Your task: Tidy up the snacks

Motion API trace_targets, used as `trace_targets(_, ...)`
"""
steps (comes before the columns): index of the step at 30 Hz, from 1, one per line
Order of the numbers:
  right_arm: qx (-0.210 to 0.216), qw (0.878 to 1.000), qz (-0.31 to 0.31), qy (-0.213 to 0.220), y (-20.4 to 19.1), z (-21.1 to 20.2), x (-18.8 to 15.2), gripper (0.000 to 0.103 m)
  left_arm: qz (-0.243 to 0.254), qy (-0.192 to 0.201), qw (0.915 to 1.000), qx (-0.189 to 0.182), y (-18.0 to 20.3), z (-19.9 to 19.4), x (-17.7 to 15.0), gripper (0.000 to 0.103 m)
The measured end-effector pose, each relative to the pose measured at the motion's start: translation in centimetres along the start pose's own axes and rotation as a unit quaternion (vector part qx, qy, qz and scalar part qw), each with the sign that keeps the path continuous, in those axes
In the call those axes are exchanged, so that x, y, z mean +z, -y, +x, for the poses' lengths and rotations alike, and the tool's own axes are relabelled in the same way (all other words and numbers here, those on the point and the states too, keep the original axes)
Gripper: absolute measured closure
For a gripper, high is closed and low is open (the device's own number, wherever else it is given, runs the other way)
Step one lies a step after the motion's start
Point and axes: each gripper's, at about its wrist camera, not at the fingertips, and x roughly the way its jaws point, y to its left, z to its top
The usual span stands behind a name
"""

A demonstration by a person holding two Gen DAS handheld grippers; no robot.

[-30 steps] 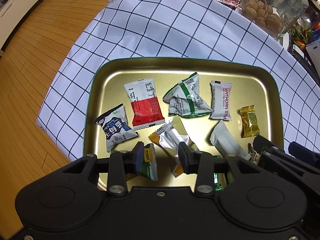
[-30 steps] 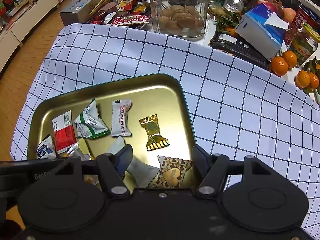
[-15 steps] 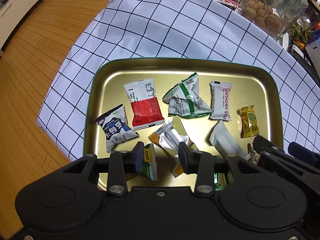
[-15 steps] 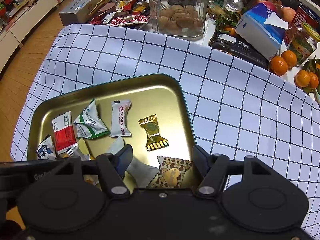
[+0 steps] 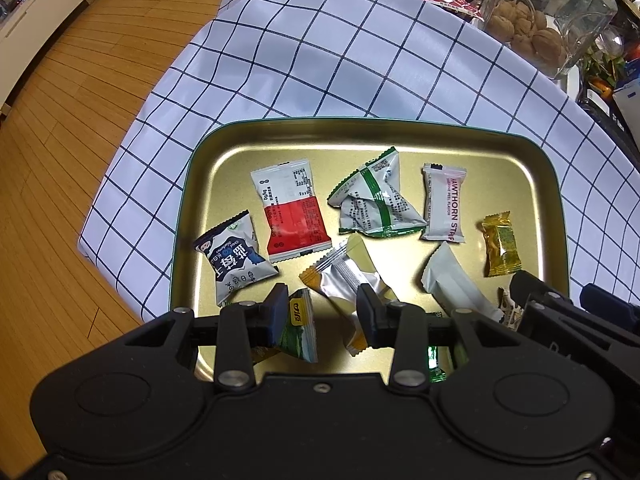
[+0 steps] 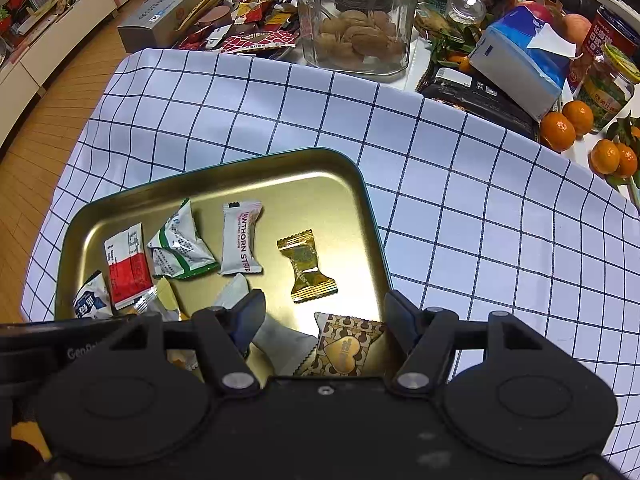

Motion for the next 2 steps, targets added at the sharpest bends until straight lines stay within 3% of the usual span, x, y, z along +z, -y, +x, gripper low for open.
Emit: trace_targets(2, -0.001, 1.000, 0.001, 0.001, 0.15, -0.05, 0.00, 0.034, 0.001, 0.000, 1.0000, 0.000, 0.13, -0.03, 0.01, 0.055)
